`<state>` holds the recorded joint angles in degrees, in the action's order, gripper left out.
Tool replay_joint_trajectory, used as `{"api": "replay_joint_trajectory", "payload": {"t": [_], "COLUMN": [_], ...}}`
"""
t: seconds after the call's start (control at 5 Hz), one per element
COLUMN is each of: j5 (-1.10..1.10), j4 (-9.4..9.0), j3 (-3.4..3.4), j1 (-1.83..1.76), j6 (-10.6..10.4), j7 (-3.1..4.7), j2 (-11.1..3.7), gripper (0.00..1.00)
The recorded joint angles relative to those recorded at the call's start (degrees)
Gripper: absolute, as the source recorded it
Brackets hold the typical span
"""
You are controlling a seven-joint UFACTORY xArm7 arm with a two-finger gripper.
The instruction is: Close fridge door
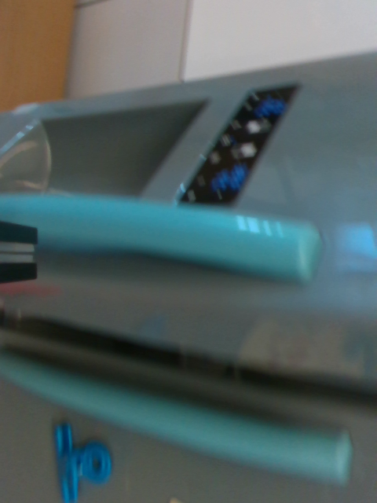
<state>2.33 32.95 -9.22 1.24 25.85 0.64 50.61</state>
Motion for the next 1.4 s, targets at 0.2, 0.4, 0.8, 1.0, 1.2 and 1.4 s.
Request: {"api": "replay_joint_trajectory", "payload": {"t": [0.2, 0.4, 0.8, 1.0, 1.2, 1.4], "j5": [0.00, 0.00, 0.00, 0.00, 0.00, 0.00], "j4": [2.11, 2.11, 4.07, 6.30, 6.30, 8.24], "j3": [-1.59, -1.59, -2.50, -3.12, -3.12, -3.60], "j1": [0.00, 0.00, -0.01, -0.01, -0.01, -0.01], "j6": [-0.1, -0.1, -0.2, -0.3, -0.3, -0.3], "j7": [0.00, 0.00, 0.00, 0.00, 0.00, 0.00], "j2": [-4.25, -4.25, -7.81, -11.12, -11.12, -14.25], "gripper": [1.00, 1.00, 1.00, 1.00, 1.00, 1.00]}}
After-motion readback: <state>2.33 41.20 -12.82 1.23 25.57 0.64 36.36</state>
